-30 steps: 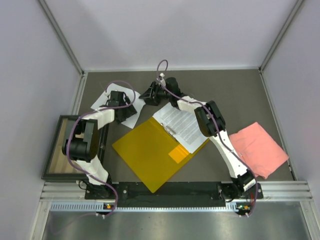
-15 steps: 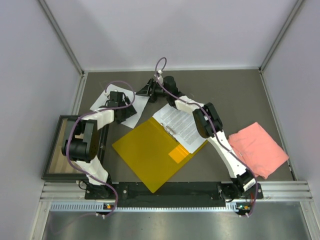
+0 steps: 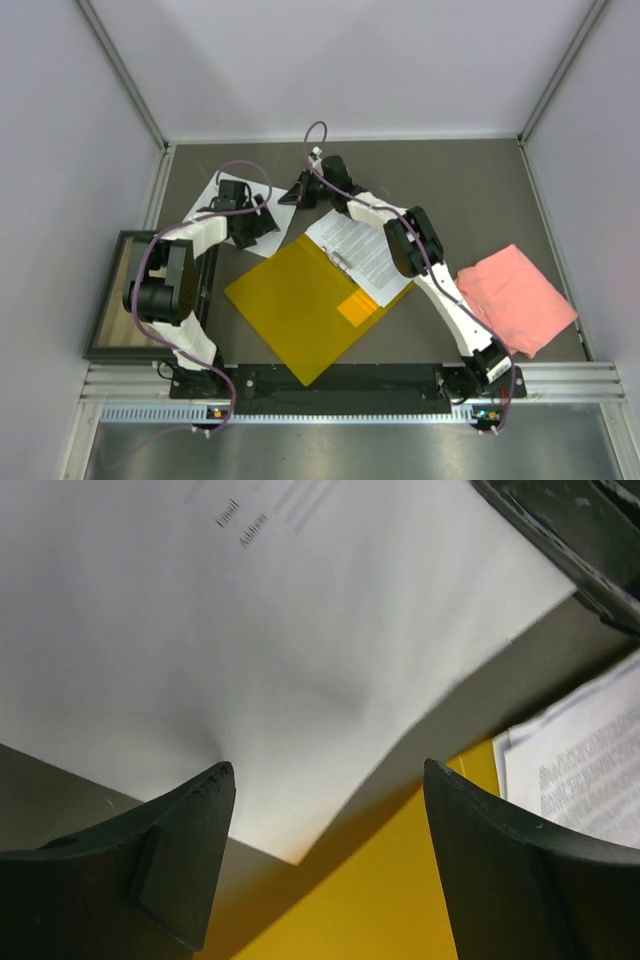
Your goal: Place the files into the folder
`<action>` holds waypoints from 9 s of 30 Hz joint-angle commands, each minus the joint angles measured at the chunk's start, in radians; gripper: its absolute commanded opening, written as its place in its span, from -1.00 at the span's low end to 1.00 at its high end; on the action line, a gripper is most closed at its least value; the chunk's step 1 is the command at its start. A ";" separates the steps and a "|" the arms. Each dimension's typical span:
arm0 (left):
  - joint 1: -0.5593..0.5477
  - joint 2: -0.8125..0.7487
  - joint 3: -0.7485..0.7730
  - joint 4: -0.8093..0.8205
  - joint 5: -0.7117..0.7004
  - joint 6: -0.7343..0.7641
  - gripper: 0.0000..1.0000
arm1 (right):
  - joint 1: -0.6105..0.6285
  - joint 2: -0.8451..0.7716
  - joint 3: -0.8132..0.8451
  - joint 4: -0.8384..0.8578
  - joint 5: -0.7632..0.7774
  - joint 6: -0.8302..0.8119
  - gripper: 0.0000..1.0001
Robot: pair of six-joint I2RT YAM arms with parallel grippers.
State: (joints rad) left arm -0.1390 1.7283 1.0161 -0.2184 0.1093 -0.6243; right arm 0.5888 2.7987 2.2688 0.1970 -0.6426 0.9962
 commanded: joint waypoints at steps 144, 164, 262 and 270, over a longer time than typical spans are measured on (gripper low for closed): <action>-0.100 -0.694 -0.303 -0.002 0.454 -0.118 0.76 | 0.032 -1.279 -1.042 -0.683 0.812 -0.720 0.13; -0.111 -0.725 -0.344 -0.022 0.435 -0.121 0.76 | 0.226 -0.706 -0.647 -0.633 0.620 -0.762 -0.44; -0.151 0.097 -0.303 0.557 0.194 -0.457 -1.00 | 0.226 -1.110 -1.017 -0.536 0.618 -0.722 -1.00; -0.151 0.100 -0.320 0.567 0.184 -0.463 -1.00 | 0.226 -1.188 -1.084 -0.548 0.607 -0.706 -1.00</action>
State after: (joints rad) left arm -0.2852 1.8050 0.7269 0.3897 0.3534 -1.1057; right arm 0.8051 1.7023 1.2022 -0.3687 -0.0250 0.2714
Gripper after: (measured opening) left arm 0.010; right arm 0.086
